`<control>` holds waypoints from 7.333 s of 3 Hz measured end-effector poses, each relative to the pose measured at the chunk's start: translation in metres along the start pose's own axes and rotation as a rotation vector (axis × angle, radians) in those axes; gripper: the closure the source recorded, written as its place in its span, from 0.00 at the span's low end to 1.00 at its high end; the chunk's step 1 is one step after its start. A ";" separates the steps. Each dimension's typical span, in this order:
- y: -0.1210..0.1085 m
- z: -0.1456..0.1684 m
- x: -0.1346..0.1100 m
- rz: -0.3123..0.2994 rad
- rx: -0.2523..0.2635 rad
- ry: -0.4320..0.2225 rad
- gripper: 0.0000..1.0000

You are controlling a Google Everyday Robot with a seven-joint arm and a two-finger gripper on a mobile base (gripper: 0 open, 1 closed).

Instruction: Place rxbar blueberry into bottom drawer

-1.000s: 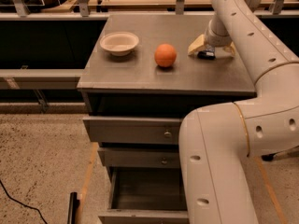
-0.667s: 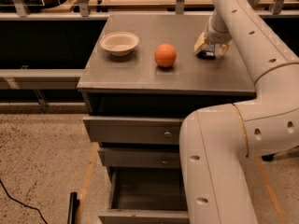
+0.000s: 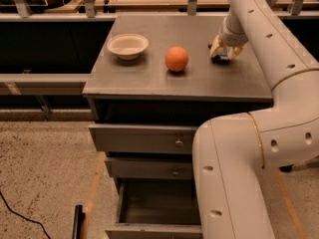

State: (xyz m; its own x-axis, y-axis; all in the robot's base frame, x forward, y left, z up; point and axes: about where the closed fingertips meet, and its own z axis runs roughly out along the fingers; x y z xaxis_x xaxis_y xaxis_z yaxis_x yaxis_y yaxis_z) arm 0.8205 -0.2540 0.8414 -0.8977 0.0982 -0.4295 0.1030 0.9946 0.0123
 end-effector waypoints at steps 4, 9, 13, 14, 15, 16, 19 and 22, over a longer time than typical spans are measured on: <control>0.013 -0.125 0.035 -0.114 -0.293 -0.004 1.00; 0.034 -0.237 0.201 0.257 -0.565 0.268 1.00; 0.037 -0.175 0.285 0.655 -0.662 0.417 1.00; 0.032 -0.121 0.321 0.784 -0.634 0.492 1.00; 0.027 -0.054 0.364 0.903 -0.599 0.617 1.00; 0.028 -0.054 0.364 0.903 -0.599 0.617 1.00; 0.029 0.153 0.443 1.290 -0.585 0.811 1.00; 0.040 0.234 0.486 1.342 -0.480 0.861 1.00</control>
Offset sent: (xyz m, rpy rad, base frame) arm -0.1722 0.0306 0.1047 0.2284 0.0266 0.3564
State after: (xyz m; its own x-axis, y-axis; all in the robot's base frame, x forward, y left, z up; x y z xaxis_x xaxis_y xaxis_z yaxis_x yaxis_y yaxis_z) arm 0.4889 -0.1739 0.4221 -0.2603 0.6613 0.7035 0.9596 0.0967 0.2641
